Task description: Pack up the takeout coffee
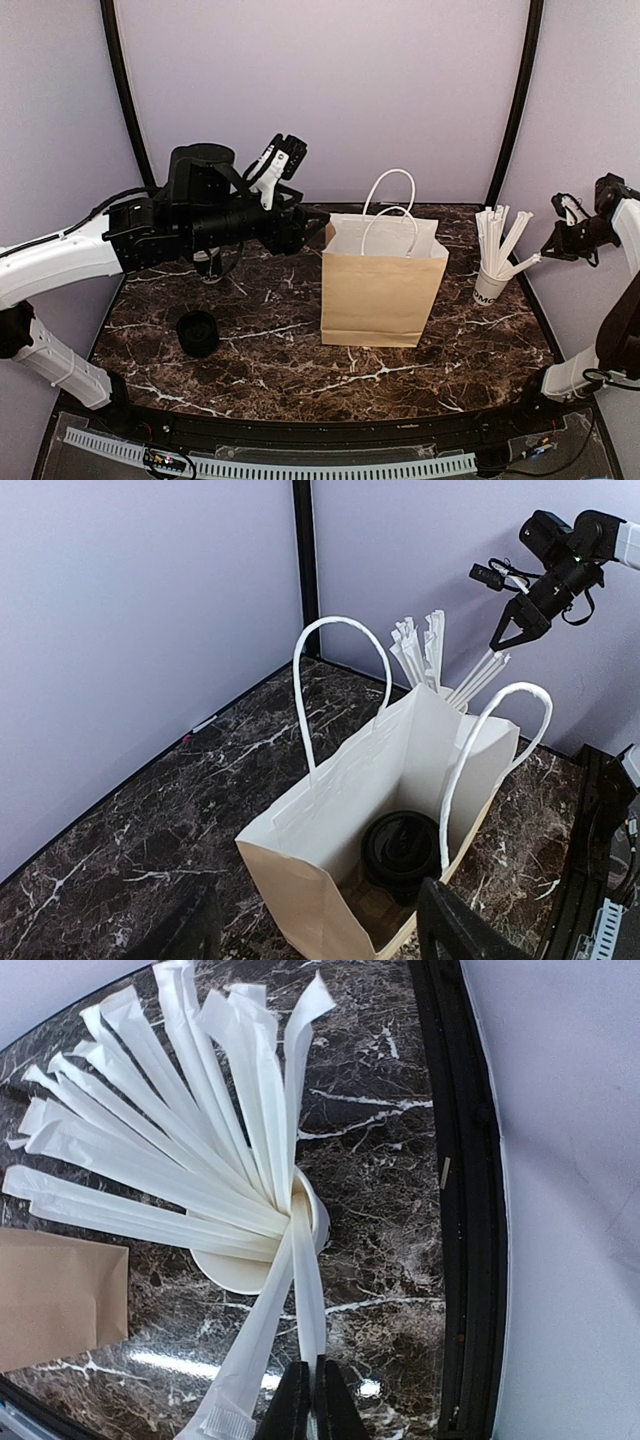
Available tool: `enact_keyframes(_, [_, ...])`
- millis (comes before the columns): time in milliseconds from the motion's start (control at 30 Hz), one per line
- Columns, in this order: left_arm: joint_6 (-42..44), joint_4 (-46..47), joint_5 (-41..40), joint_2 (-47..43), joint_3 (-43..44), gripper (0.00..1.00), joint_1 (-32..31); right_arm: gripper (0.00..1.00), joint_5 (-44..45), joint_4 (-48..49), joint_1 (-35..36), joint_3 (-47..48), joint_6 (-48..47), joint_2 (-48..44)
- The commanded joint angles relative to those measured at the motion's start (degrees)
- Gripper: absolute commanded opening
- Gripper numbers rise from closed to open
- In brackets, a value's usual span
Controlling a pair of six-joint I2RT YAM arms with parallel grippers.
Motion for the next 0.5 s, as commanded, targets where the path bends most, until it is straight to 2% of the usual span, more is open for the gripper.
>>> enact_keyframes(0, [-0.35, 3.33, 0.67, -1.56, -1.67, 0.7, 0.24, 0.01, 1.25, -3.68, -0.21, 5.57, -1.13, -1.14])
enact_keyframes(100, [0.35, 4.24, 0.7, -0.33, -1.4, 0.7, 0.24, 0.0, 4.35, -6.56, -0.21, 10.87, -3.83, -1.72])
enact_keyframes(300, [1.82, 4.77, 1.5, 2.28, -0.6, 0.71, 0.24, 0.0, 7.22, -17.94, -0.26, 28.95, -8.71, 1.59])
enact_keyframes(467, [2.94, 5.36, 1.32, 3.66, 0.22, 0.71, 0.24, 0.0, 14.96, -18.45, 0.65, 38.57, -10.34, 0.44])
